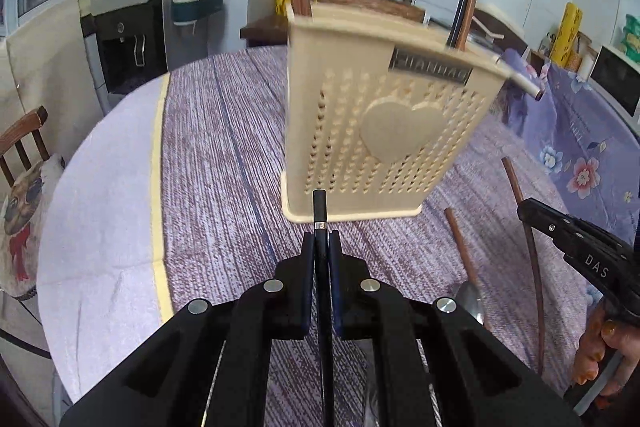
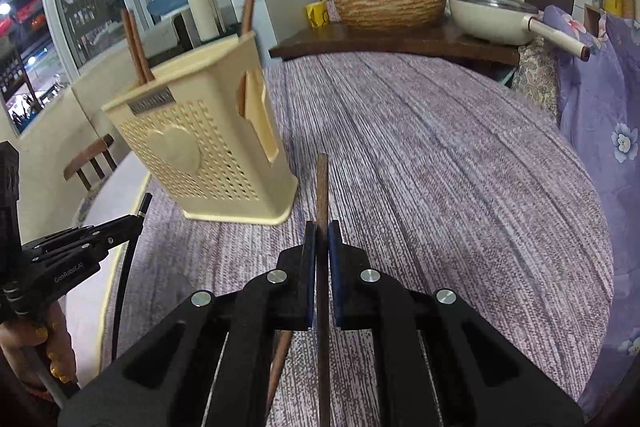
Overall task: Organize utensils
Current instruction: 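Lift both chopsticks and lower them into the cream holder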
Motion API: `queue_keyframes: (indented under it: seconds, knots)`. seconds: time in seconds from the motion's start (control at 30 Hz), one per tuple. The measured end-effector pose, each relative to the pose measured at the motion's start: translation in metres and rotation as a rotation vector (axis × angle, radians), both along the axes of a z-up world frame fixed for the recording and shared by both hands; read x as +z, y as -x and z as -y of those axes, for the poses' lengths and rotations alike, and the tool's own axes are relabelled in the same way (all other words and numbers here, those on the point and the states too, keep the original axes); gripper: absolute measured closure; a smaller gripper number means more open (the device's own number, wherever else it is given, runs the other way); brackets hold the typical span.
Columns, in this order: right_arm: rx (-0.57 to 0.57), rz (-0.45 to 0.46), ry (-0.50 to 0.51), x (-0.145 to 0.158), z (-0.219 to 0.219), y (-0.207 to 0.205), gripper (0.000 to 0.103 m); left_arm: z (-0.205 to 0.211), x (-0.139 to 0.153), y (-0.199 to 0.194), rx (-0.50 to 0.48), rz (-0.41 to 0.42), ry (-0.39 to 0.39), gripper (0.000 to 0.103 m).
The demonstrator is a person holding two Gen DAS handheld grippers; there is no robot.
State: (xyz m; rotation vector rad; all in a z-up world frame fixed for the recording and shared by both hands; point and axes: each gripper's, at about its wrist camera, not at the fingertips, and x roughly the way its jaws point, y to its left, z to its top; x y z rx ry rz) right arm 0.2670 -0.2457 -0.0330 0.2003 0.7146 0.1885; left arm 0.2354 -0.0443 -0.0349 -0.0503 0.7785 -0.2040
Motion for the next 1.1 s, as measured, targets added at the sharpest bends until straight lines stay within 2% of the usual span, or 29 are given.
queue_keyframes:
  seconds: [0.43,1.1]
  knots:
    - [0.060,0.191,-0.025,0.070,0.014,0.061,0.095,-0.022,0.069,0.046,0.005,0.200,0.059,0.095]
    - [0.048,0.283,-0.039,0.102,0.025,0.077,0.096,-0.036,0.095,0.063,0.024,0.292,0.079,0.095]
